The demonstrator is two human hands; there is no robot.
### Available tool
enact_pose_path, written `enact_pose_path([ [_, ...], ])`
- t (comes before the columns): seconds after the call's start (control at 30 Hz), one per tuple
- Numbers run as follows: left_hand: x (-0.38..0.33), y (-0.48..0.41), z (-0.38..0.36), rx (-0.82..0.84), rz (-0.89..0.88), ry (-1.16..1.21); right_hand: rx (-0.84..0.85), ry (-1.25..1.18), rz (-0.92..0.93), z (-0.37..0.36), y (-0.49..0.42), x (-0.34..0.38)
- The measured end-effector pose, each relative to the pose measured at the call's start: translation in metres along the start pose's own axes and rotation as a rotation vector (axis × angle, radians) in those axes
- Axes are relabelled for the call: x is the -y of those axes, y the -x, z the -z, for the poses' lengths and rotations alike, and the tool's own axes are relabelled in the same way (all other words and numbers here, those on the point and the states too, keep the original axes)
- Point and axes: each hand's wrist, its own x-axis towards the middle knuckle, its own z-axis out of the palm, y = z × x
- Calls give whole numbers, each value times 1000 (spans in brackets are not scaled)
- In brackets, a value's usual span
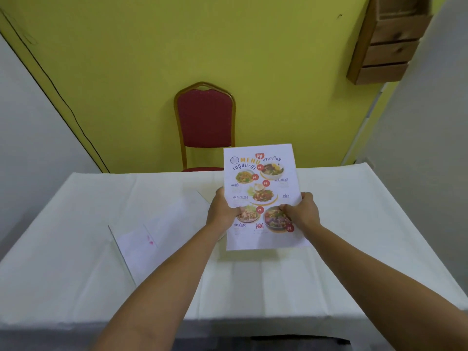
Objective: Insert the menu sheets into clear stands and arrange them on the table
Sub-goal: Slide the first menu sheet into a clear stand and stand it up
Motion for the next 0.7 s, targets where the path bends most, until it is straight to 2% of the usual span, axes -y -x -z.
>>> enact_pose_path([
  [0.3,-16,7,-24,-57,-148,-34,-178,-42,108,22,12,-20],
  [0.7,-7,15,-39,-44,-201,-101,-266,-127,97,11,28,-43],
])
